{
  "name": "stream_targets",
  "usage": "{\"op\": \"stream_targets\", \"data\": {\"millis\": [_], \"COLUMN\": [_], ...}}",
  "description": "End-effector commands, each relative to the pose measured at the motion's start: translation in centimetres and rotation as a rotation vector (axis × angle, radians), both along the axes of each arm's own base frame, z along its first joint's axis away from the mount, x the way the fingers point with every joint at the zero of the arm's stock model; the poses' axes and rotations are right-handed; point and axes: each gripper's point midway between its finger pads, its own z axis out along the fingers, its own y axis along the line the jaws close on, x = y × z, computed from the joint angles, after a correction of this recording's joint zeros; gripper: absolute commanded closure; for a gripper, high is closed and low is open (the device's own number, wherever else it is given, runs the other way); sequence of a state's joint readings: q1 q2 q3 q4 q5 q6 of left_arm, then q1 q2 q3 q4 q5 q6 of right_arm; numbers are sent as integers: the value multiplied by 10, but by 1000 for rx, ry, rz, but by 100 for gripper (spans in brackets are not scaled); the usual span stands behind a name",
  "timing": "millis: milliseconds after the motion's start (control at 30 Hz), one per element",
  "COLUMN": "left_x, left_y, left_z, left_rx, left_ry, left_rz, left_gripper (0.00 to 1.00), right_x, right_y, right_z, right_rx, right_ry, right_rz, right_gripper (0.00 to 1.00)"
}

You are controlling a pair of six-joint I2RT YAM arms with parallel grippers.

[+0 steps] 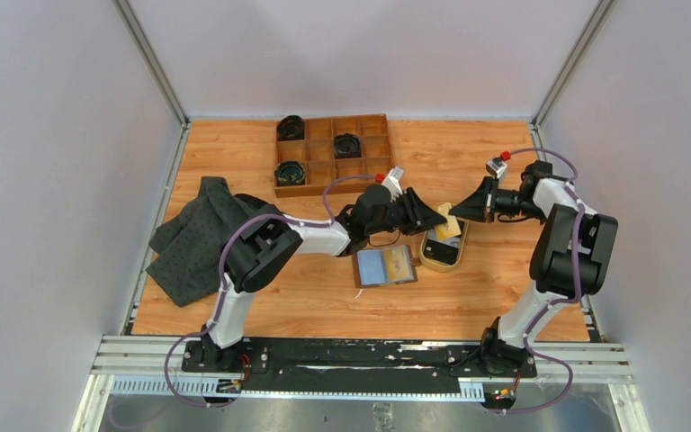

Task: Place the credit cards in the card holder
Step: Pick up the credit card from the storage box.

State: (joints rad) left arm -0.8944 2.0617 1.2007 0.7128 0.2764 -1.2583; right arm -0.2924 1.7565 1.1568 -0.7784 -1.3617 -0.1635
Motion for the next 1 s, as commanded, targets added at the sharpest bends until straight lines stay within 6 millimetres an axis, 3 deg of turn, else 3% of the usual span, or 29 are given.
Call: {"op": "stream_targets", "data": {"millis": [0, 200, 333, 633, 767, 967], "left_x": [-2, -3, -7, -18, -19, -19], "left_y": [-10, -15, -16, 2, 11, 13], "left_z": [1, 6, 12, 31, 32, 36], "left_rx": [-7, -18, -14, -145, -158, -193], "left_ry": [-6, -15, -79, -215, -260, -298], "left_rz": [-15, -38, -73, -178, -215, -257], "left_gripper": [69, 84, 100, 100, 100, 100], "right_x": [1, -3, -4, -12, -16, -24], "right_y": [-5, 0, 2, 2, 3, 10], "right_z": [4, 7, 12, 32, 35, 44], "right_rx": [-96, -169, -174, -113, -94, -17], "right_ry": [-69, -121, -157, -236, -265, -294], "right_rz": [1, 17, 26, 83, 107, 126], "right_gripper": [100, 100, 100, 54, 48, 47]}}
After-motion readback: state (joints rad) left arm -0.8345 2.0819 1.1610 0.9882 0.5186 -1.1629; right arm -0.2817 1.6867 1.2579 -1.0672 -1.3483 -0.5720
